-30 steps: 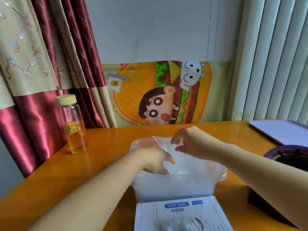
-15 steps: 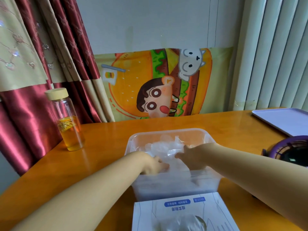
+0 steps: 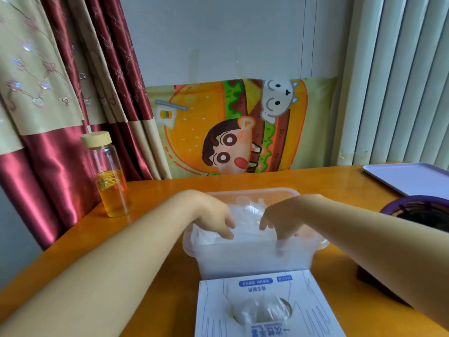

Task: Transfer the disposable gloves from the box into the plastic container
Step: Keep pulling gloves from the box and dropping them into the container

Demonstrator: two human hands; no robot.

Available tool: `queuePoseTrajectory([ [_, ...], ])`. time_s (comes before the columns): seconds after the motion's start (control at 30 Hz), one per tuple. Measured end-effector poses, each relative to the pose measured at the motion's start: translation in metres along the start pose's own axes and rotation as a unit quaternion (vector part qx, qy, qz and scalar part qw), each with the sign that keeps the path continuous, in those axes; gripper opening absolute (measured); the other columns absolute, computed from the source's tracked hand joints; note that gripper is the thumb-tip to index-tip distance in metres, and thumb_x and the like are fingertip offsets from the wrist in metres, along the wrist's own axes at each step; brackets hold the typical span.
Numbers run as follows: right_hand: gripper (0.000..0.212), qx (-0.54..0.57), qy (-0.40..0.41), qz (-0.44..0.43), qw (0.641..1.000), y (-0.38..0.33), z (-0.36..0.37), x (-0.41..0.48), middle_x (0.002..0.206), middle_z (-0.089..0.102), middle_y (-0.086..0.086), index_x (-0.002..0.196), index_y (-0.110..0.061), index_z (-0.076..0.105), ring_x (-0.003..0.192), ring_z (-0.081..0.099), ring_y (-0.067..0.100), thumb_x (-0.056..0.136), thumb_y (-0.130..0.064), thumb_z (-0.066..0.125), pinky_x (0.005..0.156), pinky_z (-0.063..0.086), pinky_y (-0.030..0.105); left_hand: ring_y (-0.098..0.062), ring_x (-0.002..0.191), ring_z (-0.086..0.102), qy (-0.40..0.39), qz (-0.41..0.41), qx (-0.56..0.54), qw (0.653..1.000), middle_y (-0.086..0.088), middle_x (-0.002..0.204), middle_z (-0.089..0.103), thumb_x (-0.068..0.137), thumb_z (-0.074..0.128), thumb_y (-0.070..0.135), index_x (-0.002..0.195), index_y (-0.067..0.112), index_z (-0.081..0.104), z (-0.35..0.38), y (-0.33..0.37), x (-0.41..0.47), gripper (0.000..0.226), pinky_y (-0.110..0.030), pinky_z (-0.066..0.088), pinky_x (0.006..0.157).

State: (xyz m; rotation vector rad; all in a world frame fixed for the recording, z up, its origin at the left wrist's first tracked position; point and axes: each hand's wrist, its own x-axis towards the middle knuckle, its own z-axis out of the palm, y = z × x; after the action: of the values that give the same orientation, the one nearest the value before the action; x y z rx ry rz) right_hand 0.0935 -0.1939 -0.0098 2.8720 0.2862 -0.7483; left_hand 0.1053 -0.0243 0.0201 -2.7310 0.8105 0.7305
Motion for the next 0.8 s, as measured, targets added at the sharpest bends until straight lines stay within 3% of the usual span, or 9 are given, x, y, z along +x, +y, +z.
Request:
queuePoseTrajectory([
  [0.1,0.054,-0.006,0.104,-0.044,0.994,-0.001,-0.007,-0.032,0.129,0.058,-0.002,0.135,-0.02,0.05,0.114,0.056,0.018,0.086,-0.035,0.067,0.101,0.042,0.029,-0.006,0.128,0.046,0.074,0.036,-0.069,0.994,0.015,0.139,0.051,0.099,0.05,0.03,0.14,0.028,0.049,-0.002,-0.009,-0.025,0.041,-0.026,0.036,0.108],
  [0.23,0.02,0.06,0.288,-0.129,0.947,-0.017,-0.005,-0.082,0.101,0.067,-0.011,0.109,-0.022,0.068,0.076,0.057,-0.006,0.09,-0.028,0.062,0.07,0.043,0.003,-0.001,0.111,0.055,0.224,0.063,-0.197,0.952,0.018,0.118,0.06,0.097,0.054,0.023,0.128,0.031,0.059,0.016,-0.017,-0.05,0.032,-0.018,0.042,0.092],
  [0.3,0.014,0.084,0.305,-0.161,0.935,-0.029,0.005,-0.104,0.09,0.066,-0.014,0.1,-0.023,0.07,0.069,0.057,-0.007,0.09,-0.027,0.062,0.065,0.044,0.003,0.0,0.105,0.056,0.327,0.071,-0.234,0.913,0.019,0.112,0.061,0.097,0.053,0.02,0.121,0.032,0.062,0.031,-0.013,-0.062,0.028,-0.014,0.043,0.085],
  [0.4,0.023,0.082,0.225,-0.183,0.954,-0.044,0.03,-0.117,0.102,0.067,-0.013,0.11,-0.026,0.066,0.084,0.062,0.001,0.089,-0.034,0.062,0.07,0.046,0.007,0.005,0.09,0.059,0.425,0.117,-0.28,0.853,0.021,0.1,0.063,0.096,0.054,0.017,0.106,0.035,0.064,0.054,0.004,-0.079,0.023,-0.004,0.042,0.071],
  [0.47,0.035,0.071,0.191,-0.177,0.963,-0.049,0.049,-0.114,0.114,0.064,-0.011,0.122,-0.027,0.058,0.094,0.06,0.003,0.089,-0.037,0.062,0.077,0.044,0.01,0.008,0.082,0.059,0.403,0.146,-0.279,0.86,0.02,0.094,0.063,0.094,0.058,0.018,0.1,0.036,0.064,0.069,0.018,-0.085,0.02,-0.002,0.041,0.066],
  [0.53,0.041,0.07,0.194,-0.165,0.964,-0.052,0.062,-0.107,0.121,0.06,-0.009,0.128,-0.028,0.053,0.096,0.055,0.003,0.089,-0.035,0.063,0.082,0.04,0.012,0.012,0.082,0.058,0.333,0.151,-0.253,0.896,0.022,0.092,0.061,0.092,0.062,0.025,0.102,0.039,0.061,0.081,0.029,-0.083,0.017,-0.003,0.042,0.066],
  [0.6,0.041,0.069,0.206,-0.156,0.963,-0.055,0.072,-0.103,0.122,0.06,-0.008,0.128,-0.027,0.054,0.092,0.05,0.002,0.088,-0.032,0.064,0.081,0.038,0.012,0.008,0.093,0.058,0.255,0.137,-0.229,0.929,0.021,0.107,0.061,0.085,0.067,0.039,0.117,0.04,0.056,0.094,0.035,-0.08,0.034,-0.008,0.046,0.078],
  [0.7,0.034,0.087,0.214,-0.141,0.963,-0.054,0.082,-0.097,0.115,0.064,-0.006,0.12,-0.023,0.06,0.091,0.057,0.008,0.087,-0.028,0.066,0.08,0.045,0.015,-0.003,0.119,0.05,0.178,0.108,-0.175,0.962,0.017,0.138,0.047,0.075,0.073,0.053,0.141,0.038,0.037,0.116,0.037,-0.069,0.077,-0.029,0.047,0.099],
  [0.8,0.019,0.097,0.232,-0.129,0.959,-0.05,0.081,-0.098,0.103,0.068,-0.006,0.103,-0.021,0.068,0.086,0.061,0.007,0.087,-0.029,0.067,0.07,0.045,0.01,-0.004,0.125,0.047,0.169,0.131,-0.165,0.963,0.017,0.146,0.041,0.075,0.072,0.055,0.142,0.039,0.032,0.127,0.039,-0.066,0.079,-0.027,0.045,0.099],
])
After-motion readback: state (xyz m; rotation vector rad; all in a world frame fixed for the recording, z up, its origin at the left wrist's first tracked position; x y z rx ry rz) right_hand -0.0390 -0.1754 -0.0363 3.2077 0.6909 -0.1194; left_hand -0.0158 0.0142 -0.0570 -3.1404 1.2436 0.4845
